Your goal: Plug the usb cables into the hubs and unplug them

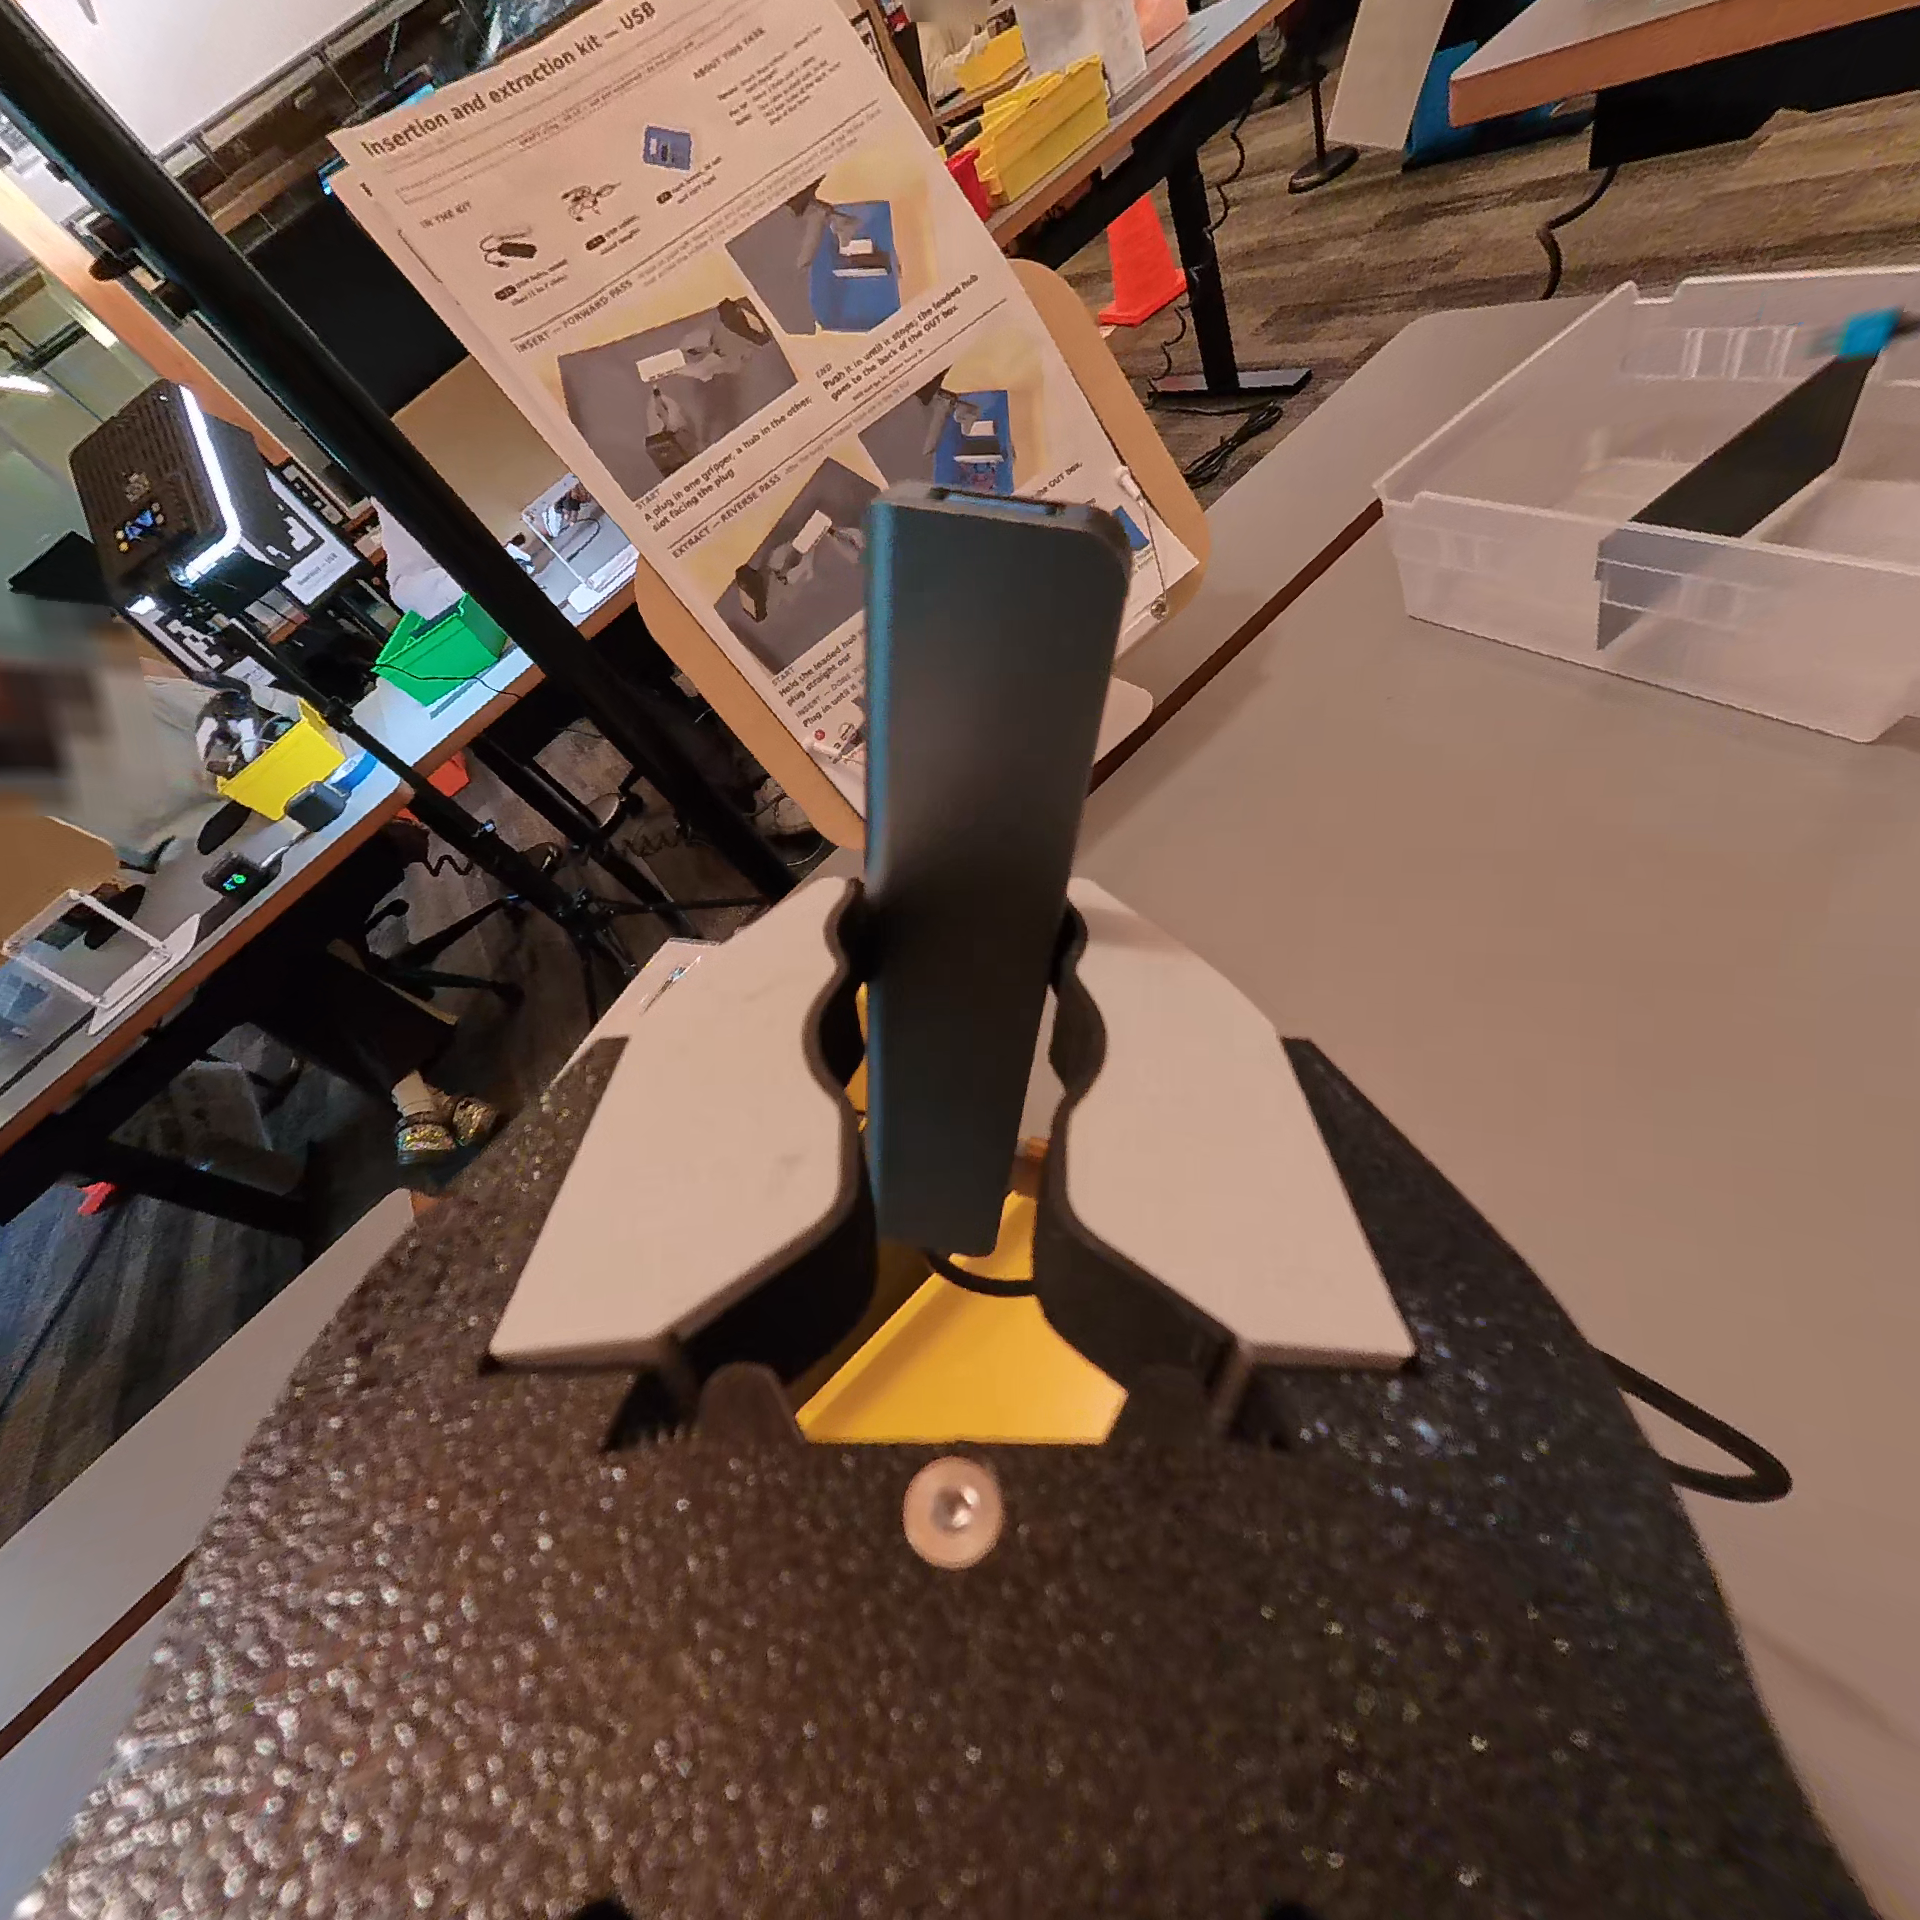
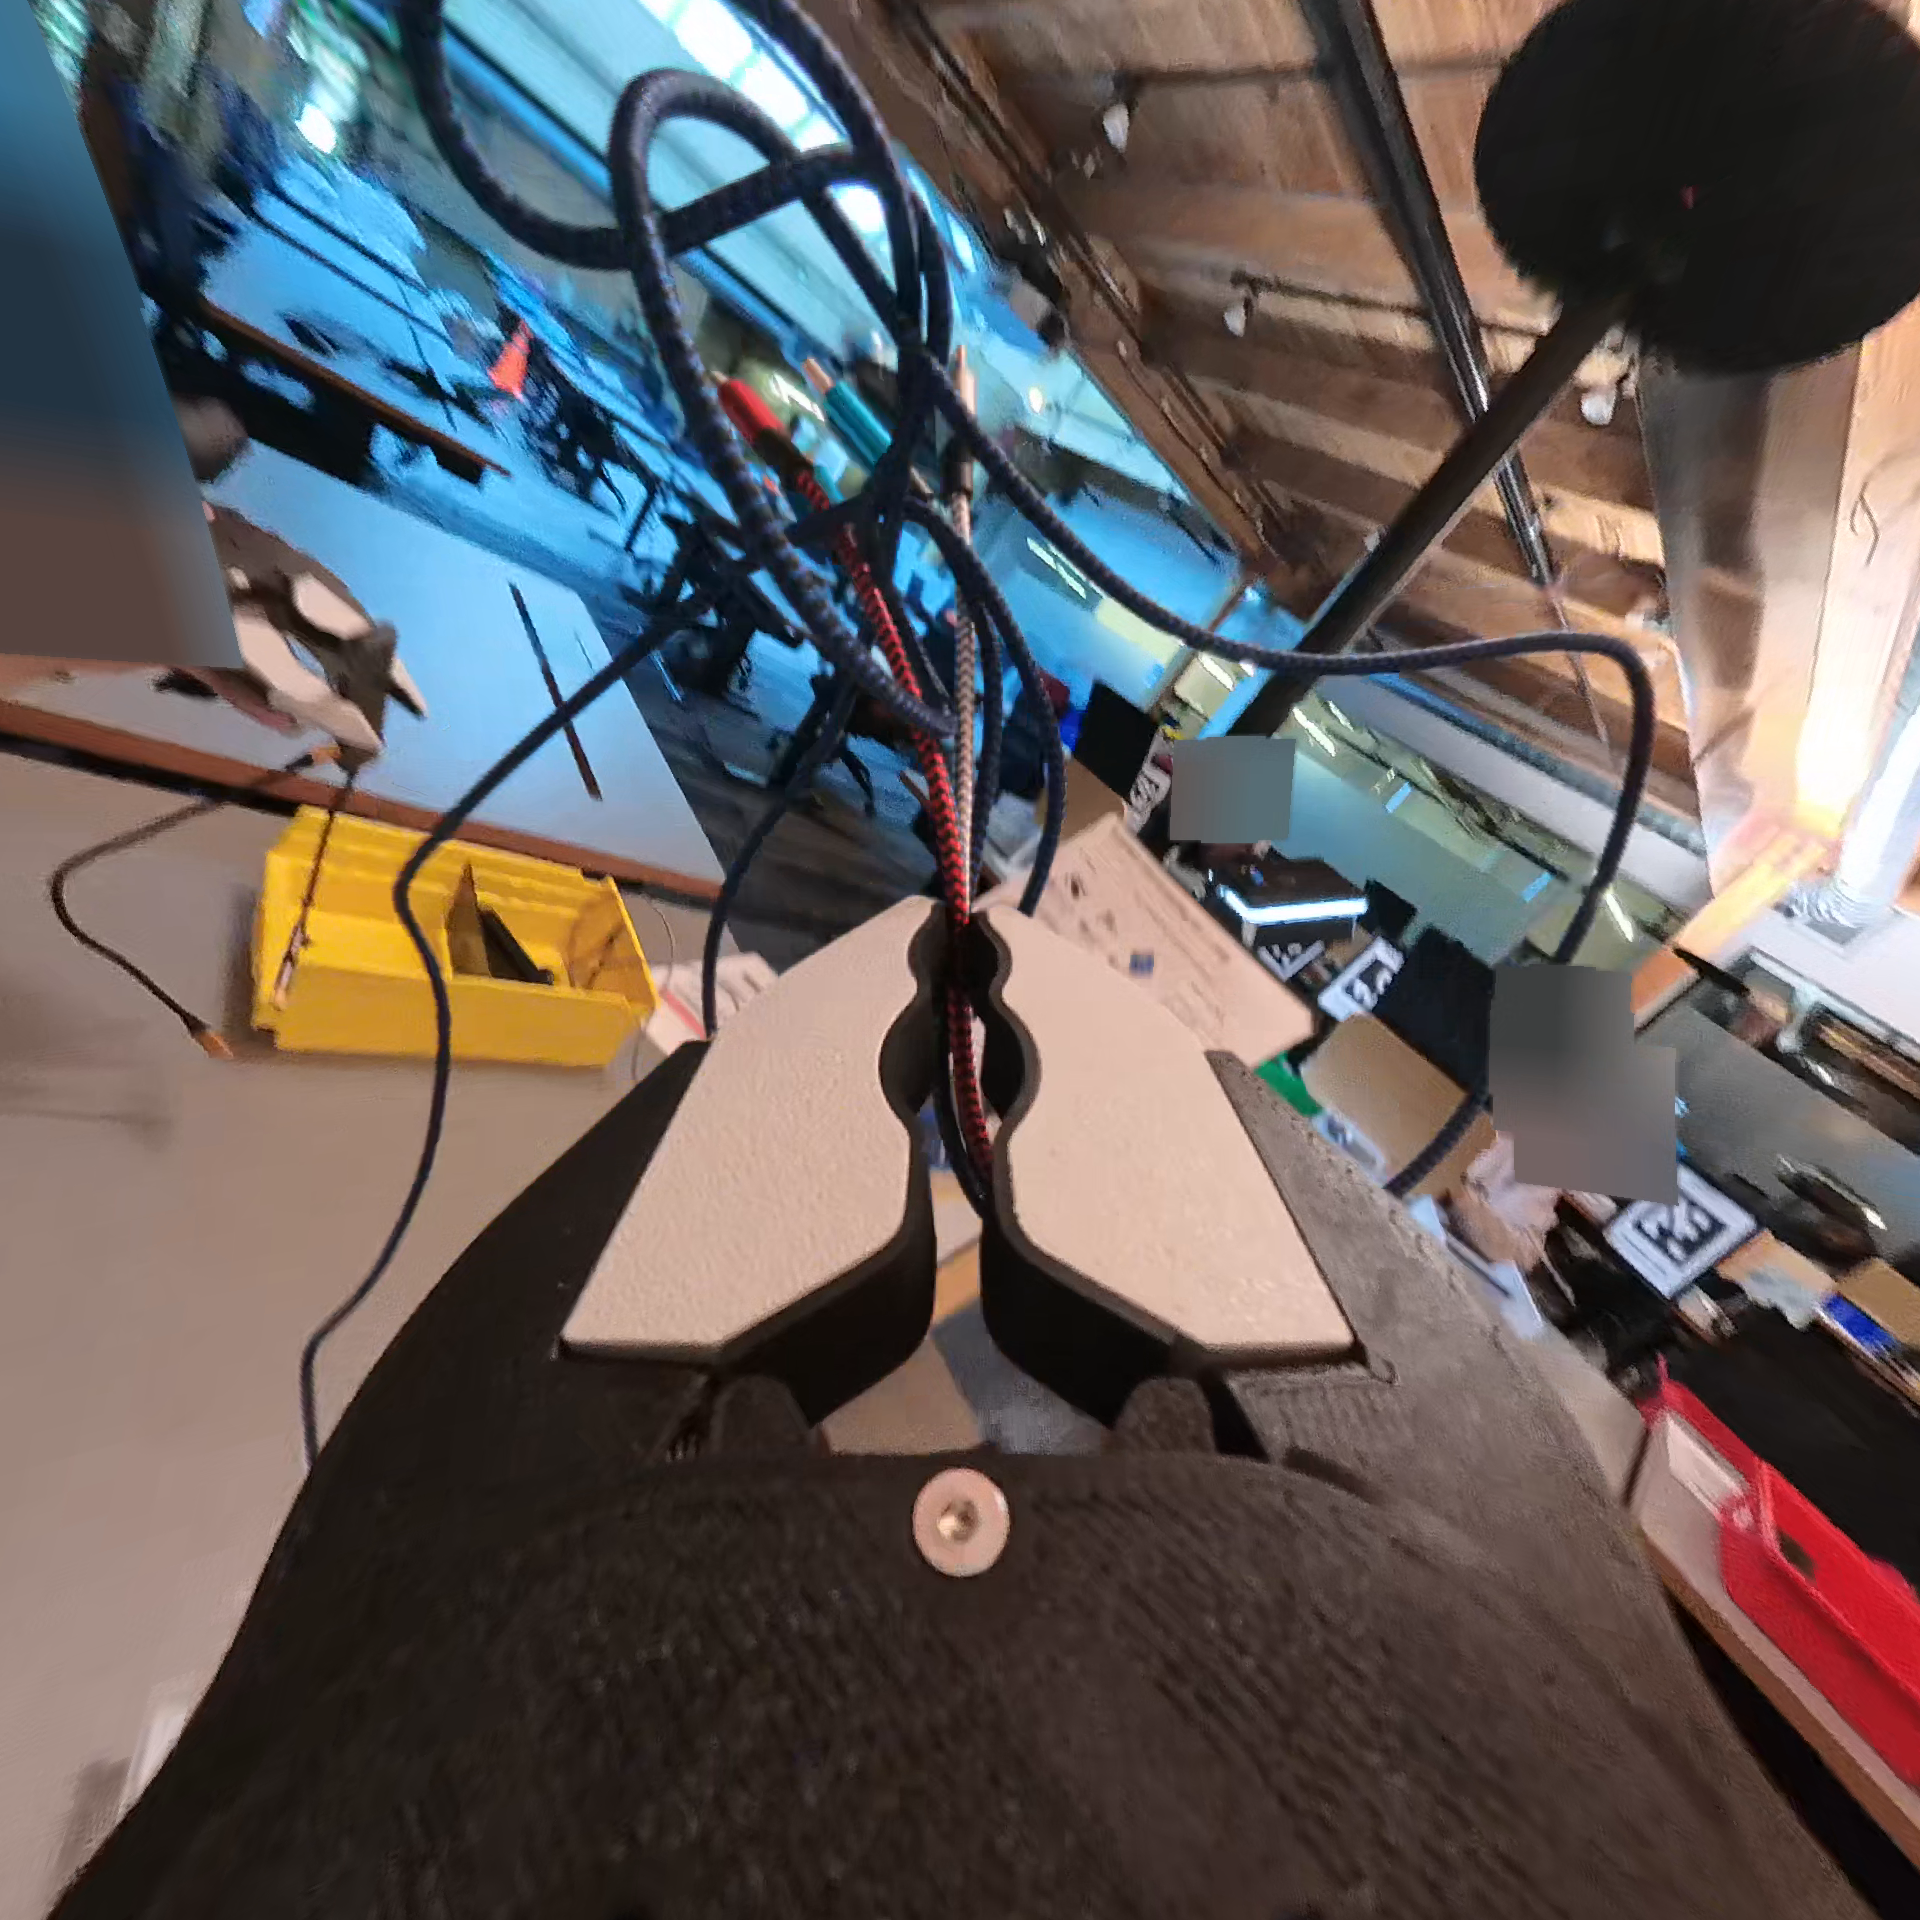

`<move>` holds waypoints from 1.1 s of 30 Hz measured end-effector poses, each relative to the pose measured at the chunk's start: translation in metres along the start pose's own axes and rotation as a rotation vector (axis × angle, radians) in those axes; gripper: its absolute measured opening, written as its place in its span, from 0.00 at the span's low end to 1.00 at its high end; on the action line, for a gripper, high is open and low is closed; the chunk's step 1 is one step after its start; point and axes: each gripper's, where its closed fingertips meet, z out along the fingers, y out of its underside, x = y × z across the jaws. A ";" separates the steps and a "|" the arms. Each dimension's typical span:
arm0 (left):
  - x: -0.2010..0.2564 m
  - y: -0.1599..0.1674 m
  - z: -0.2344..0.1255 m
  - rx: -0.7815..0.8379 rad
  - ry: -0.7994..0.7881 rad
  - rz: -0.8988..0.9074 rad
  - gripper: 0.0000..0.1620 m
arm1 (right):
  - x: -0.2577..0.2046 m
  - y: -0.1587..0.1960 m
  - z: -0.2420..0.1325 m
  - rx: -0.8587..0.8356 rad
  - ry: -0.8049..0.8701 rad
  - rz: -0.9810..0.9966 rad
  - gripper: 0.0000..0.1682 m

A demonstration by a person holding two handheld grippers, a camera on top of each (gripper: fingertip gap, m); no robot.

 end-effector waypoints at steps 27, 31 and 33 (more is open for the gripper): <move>0.043 -0.003 0.025 -0.043 0.119 0.062 0.20 | -0.228 0.423 -0.094 -1.308 -0.082 0.327 0.02; 0.046 -0.001 0.026 -0.039 0.129 0.055 0.20 | -0.235 0.454 -0.121 -1.538 -0.157 0.158 0.03; 0.048 0.001 0.026 -0.039 0.135 0.051 0.20 | -0.230 0.468 -0.124 -1.553 -0.147 0.085 0.04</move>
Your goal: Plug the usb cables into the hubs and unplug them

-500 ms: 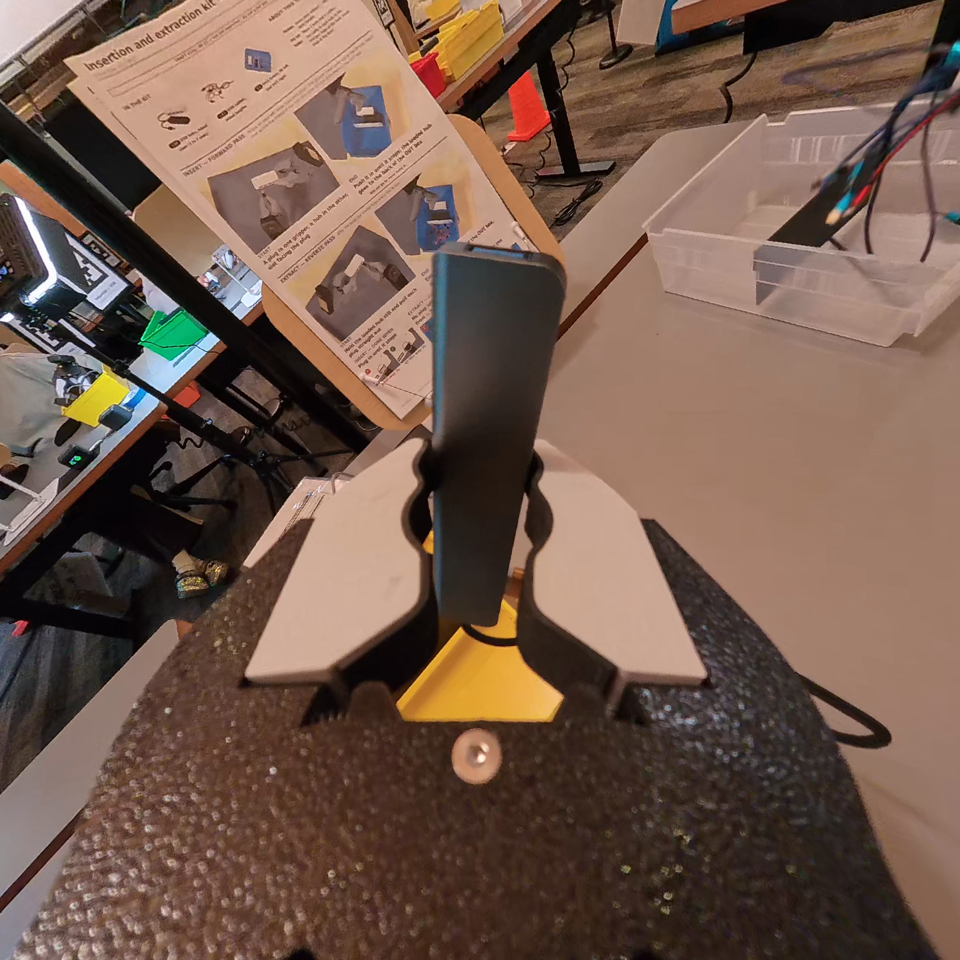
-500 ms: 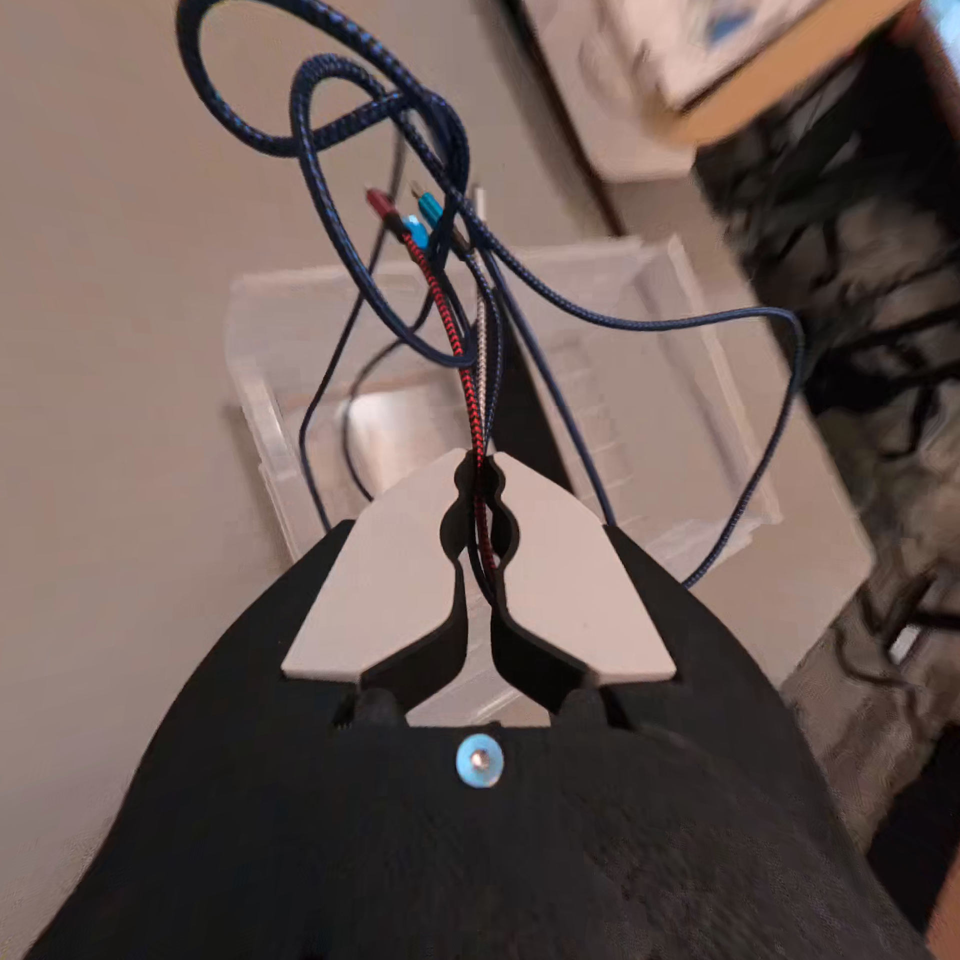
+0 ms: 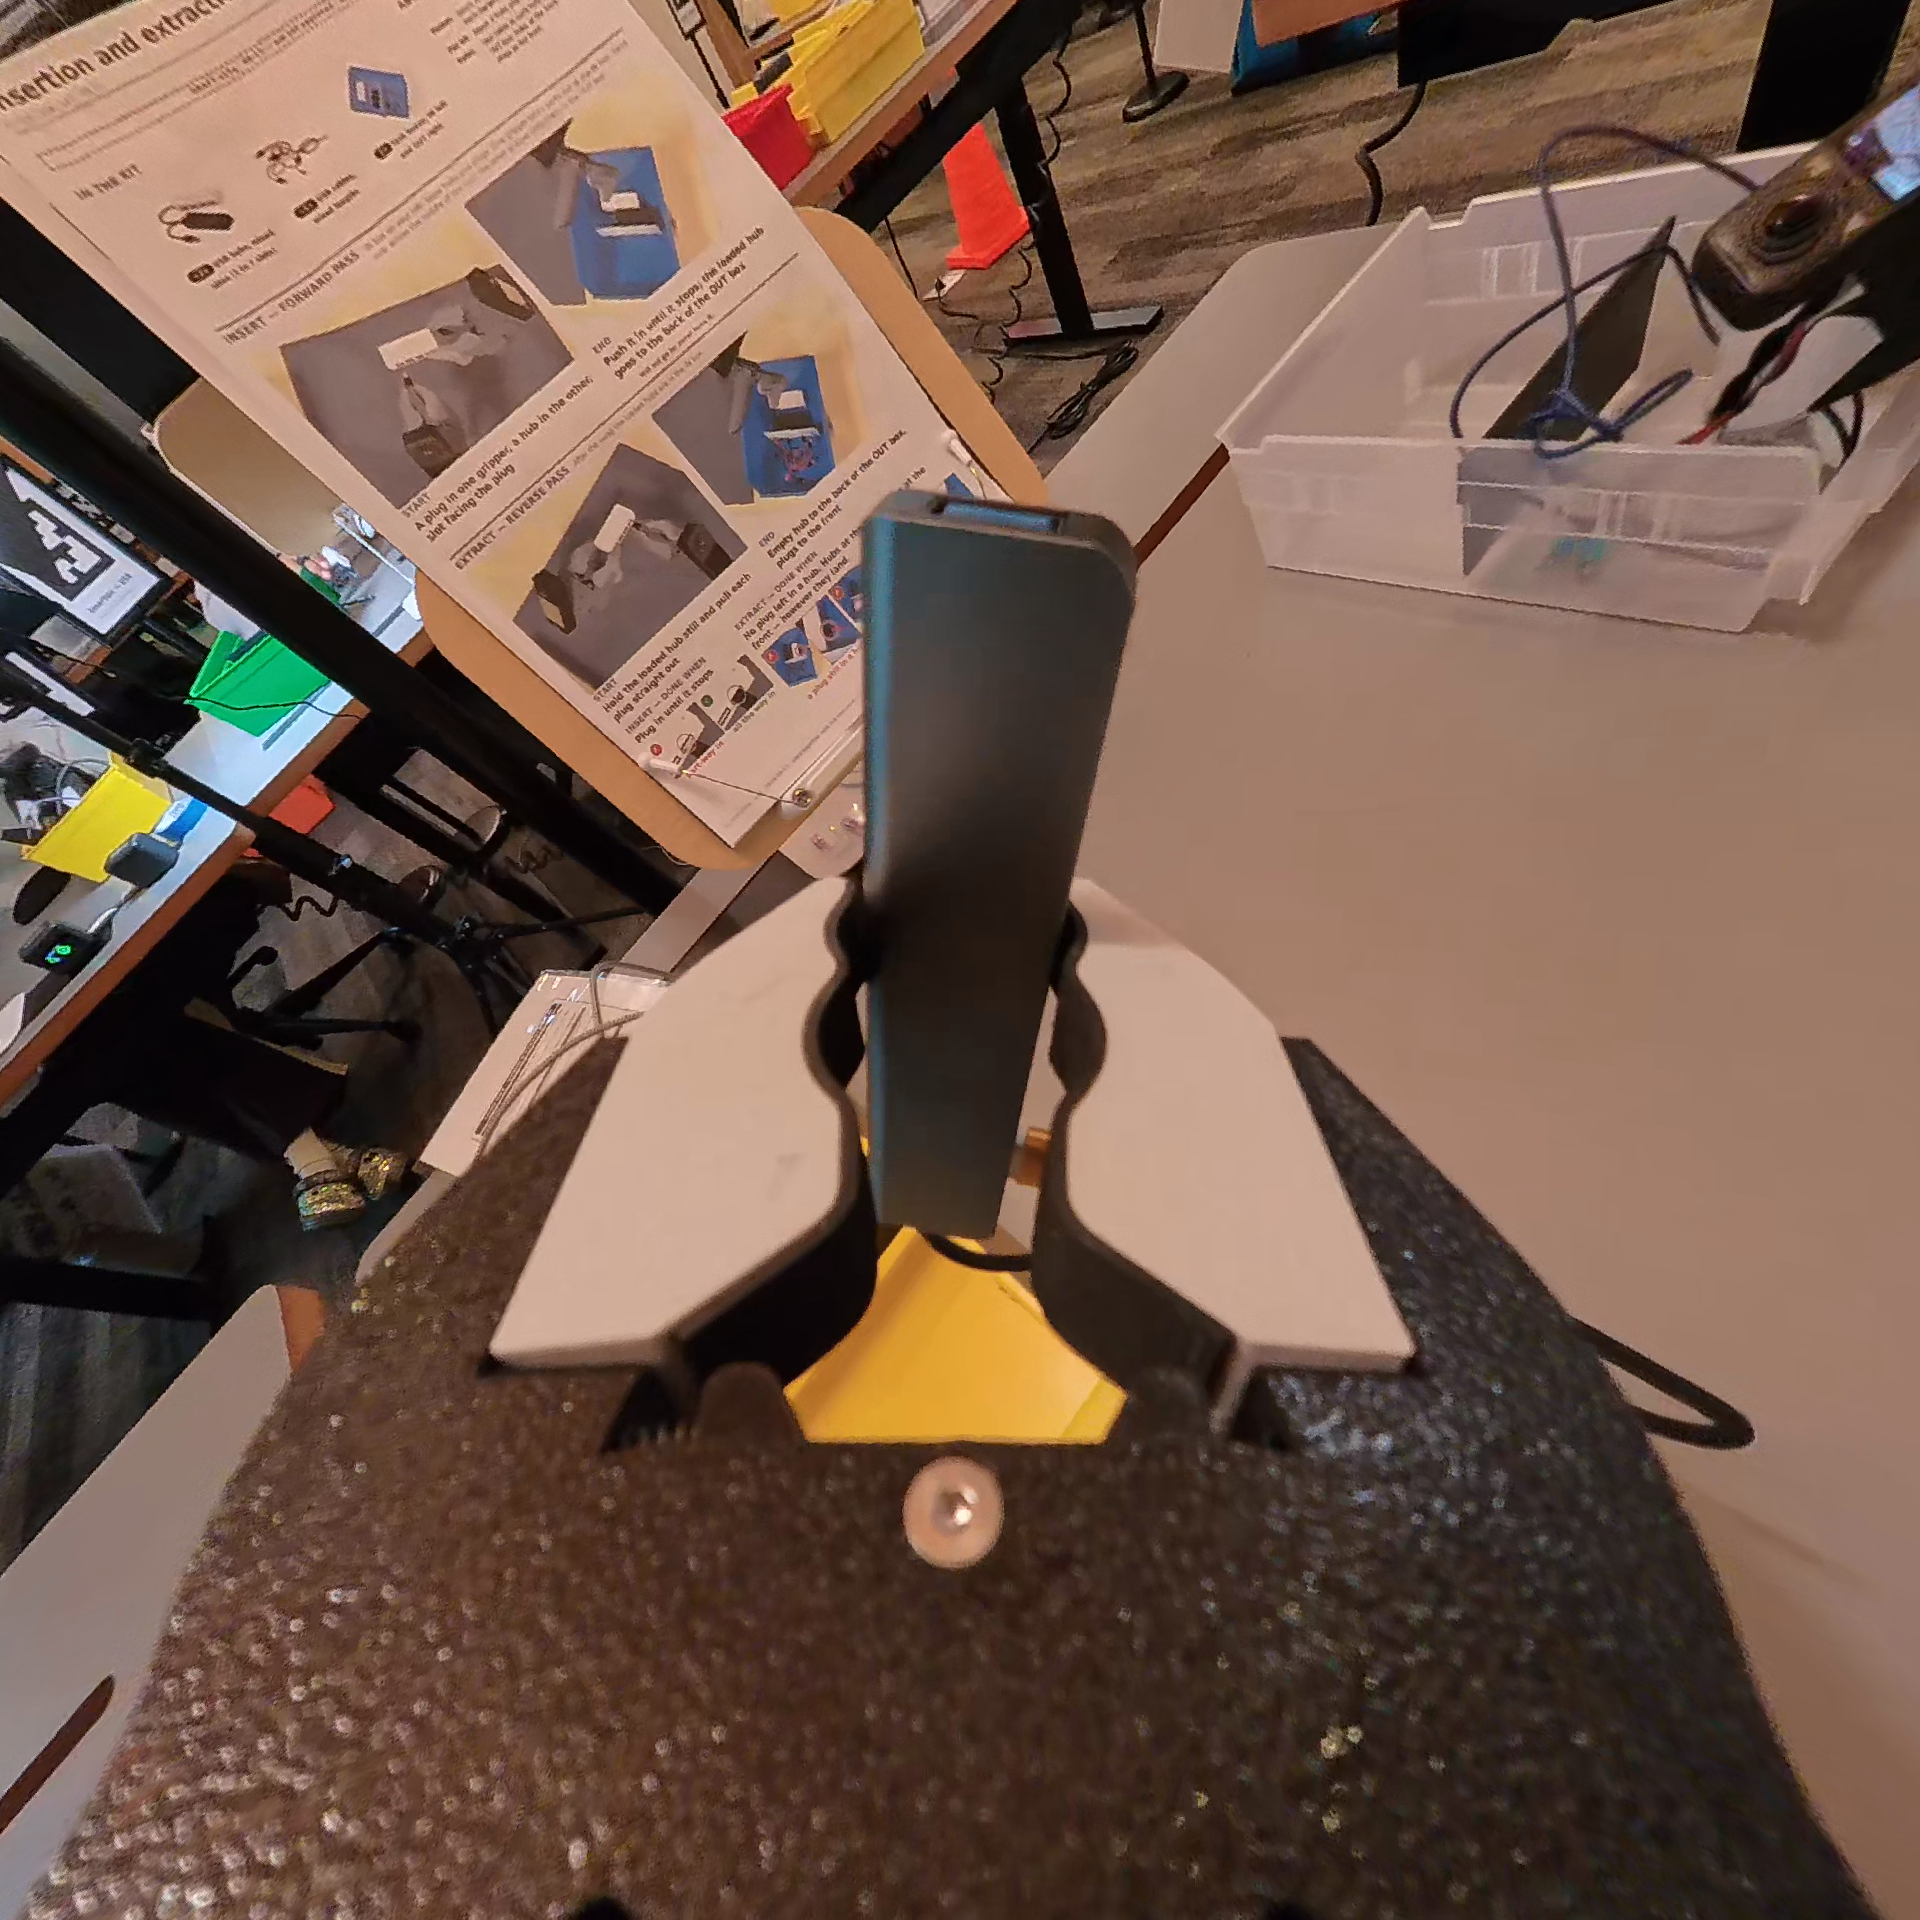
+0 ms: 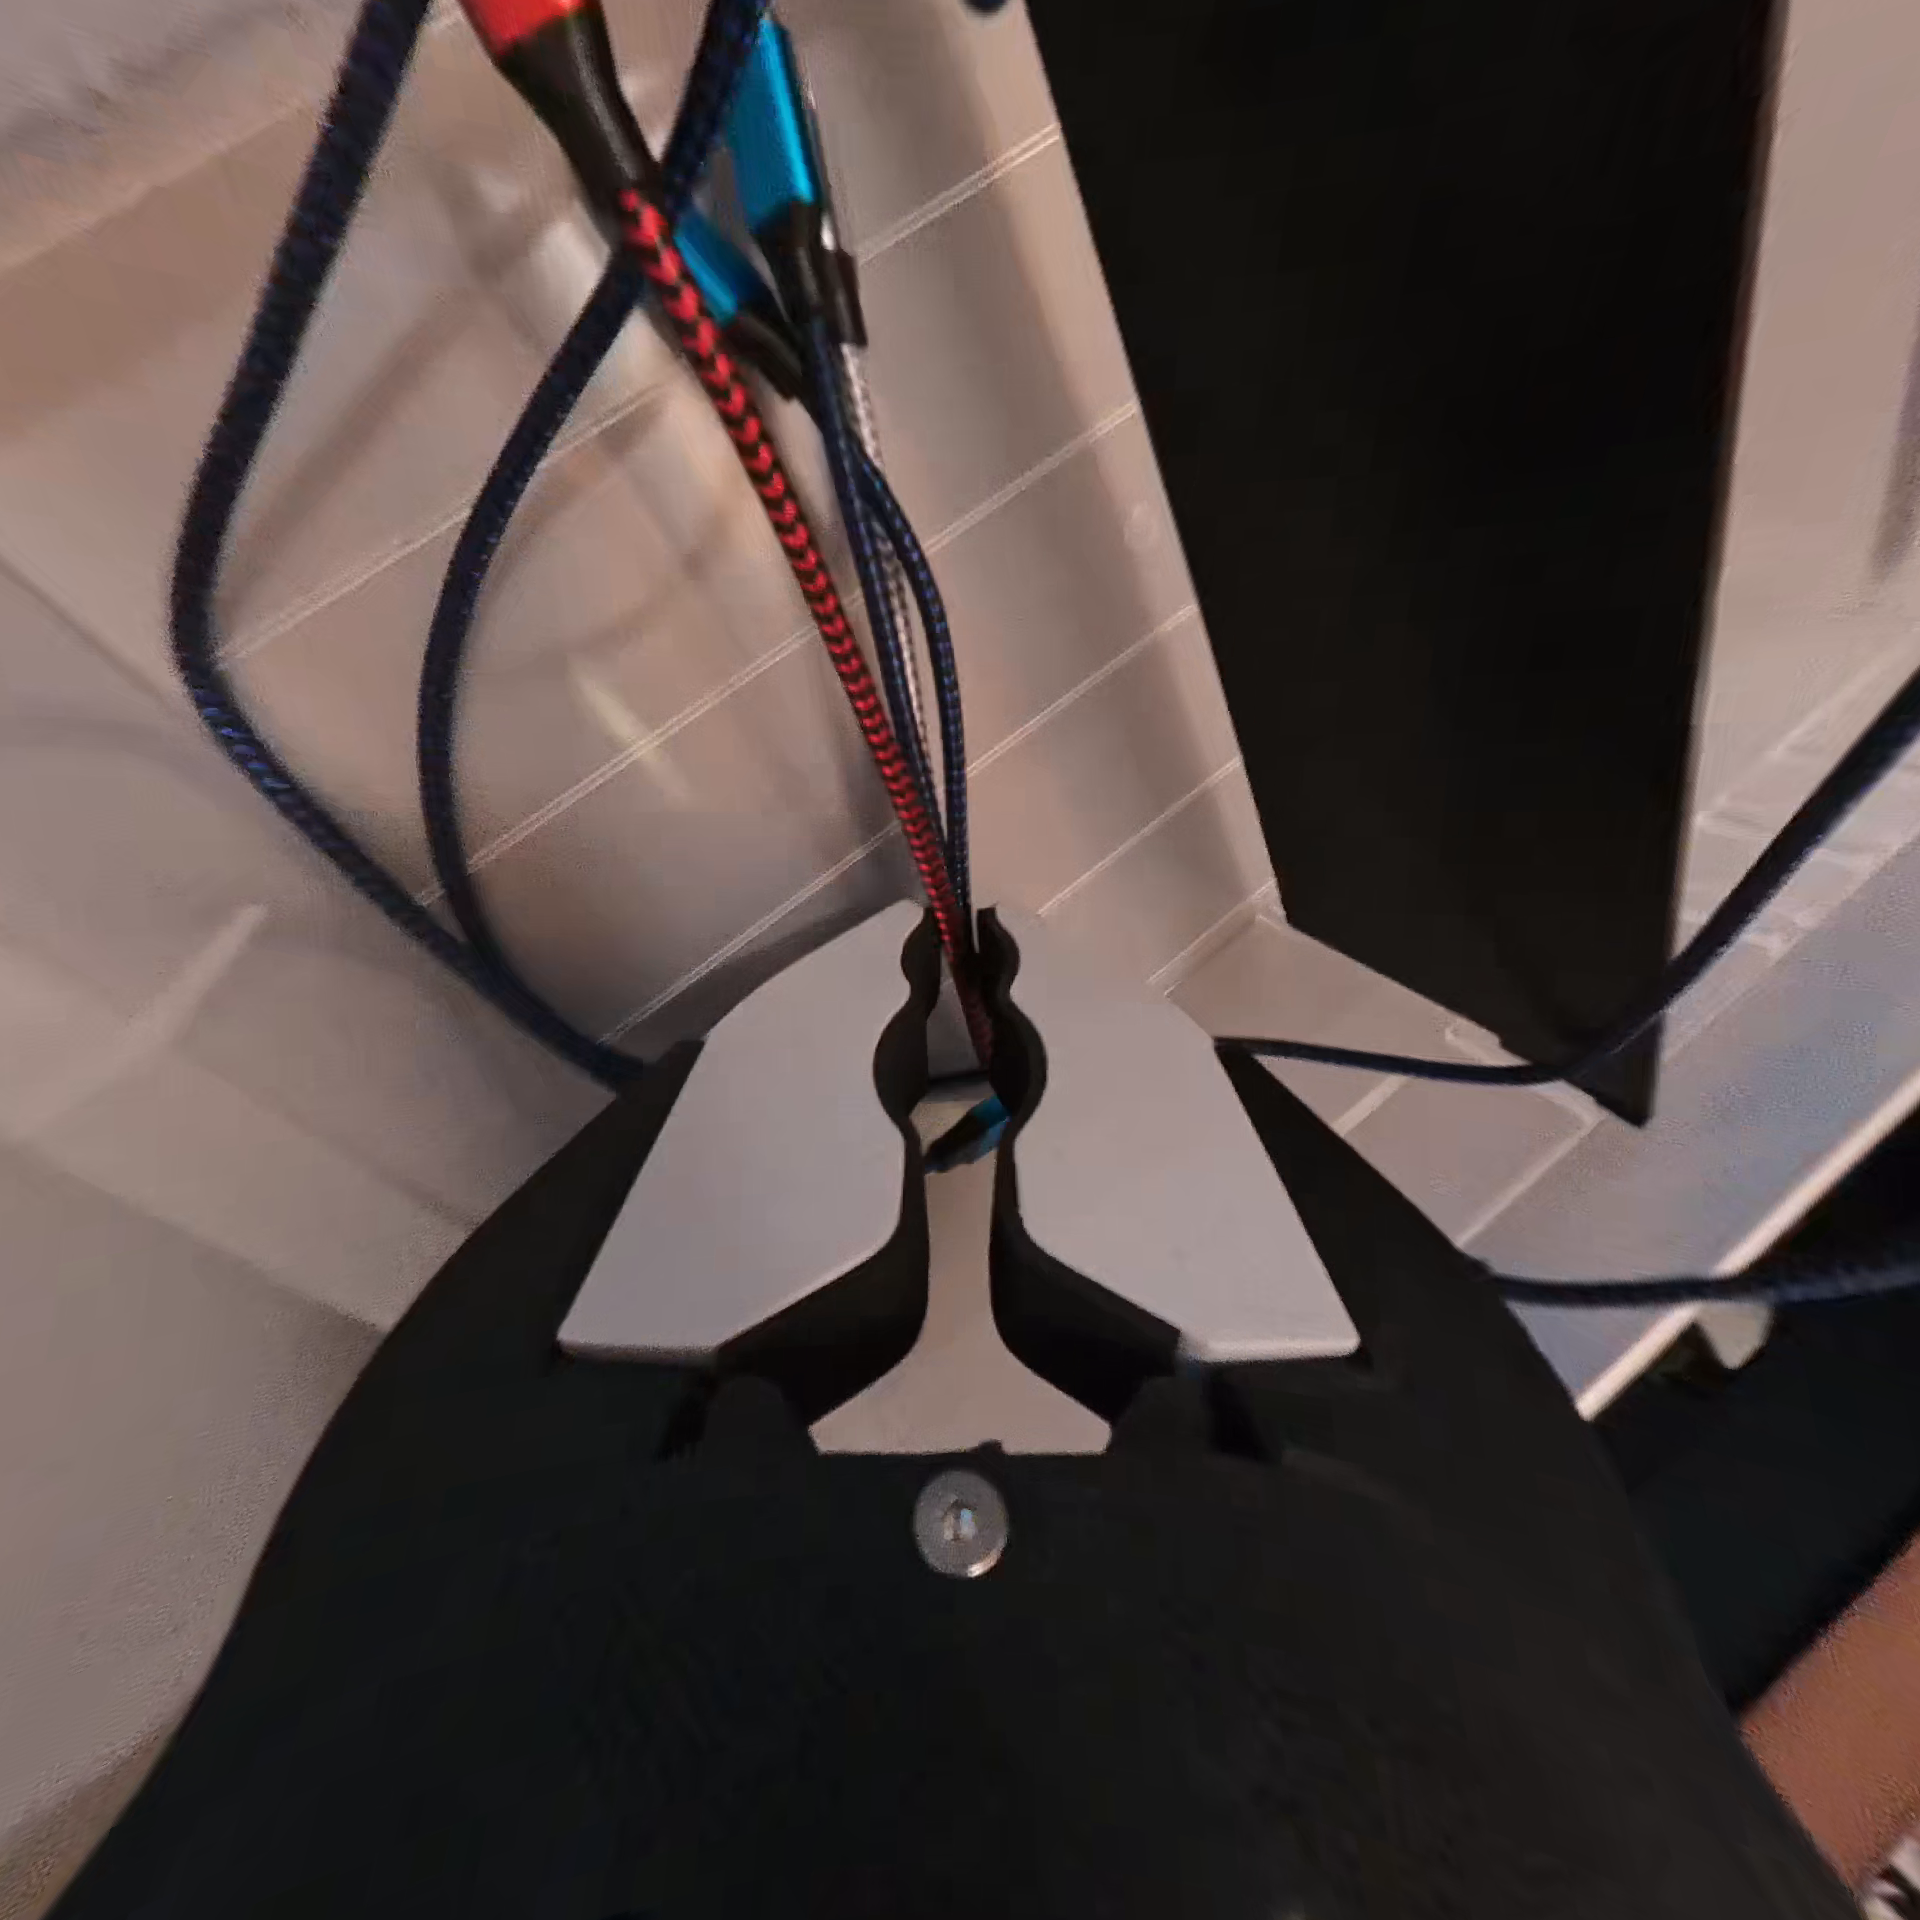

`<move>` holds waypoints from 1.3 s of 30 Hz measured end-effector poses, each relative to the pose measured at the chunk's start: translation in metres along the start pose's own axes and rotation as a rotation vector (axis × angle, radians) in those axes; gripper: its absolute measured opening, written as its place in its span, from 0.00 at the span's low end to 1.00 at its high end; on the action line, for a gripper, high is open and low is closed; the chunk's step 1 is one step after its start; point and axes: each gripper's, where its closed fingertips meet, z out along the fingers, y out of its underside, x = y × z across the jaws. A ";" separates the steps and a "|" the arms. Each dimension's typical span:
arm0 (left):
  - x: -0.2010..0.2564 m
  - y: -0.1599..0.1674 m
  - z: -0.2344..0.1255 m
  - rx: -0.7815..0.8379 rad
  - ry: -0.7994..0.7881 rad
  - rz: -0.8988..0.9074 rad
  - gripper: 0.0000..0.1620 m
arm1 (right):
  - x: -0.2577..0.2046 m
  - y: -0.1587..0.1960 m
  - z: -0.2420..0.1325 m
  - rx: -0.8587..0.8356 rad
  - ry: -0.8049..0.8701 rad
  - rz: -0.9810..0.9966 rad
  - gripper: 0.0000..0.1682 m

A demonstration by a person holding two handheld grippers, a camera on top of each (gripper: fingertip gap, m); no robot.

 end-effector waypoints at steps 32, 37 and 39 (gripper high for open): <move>0.160 0.018 0.113 -0.216 0.627 0.084 0.20 | -0.125 -0.303 -0.260 1.549 -0.344 0.145 0.33; 0.179 0.024 0.116 -0.234 0.695 0.136 0.20 | -0.134 -0.306 -0.254 1.529 -0.431 0.046 0.19; 0.180 0.018 0.118 -0.183 0.704 0.121 0.20 | -0.131 -0.304 -0.258 1.556 -0.456 0.050 0.19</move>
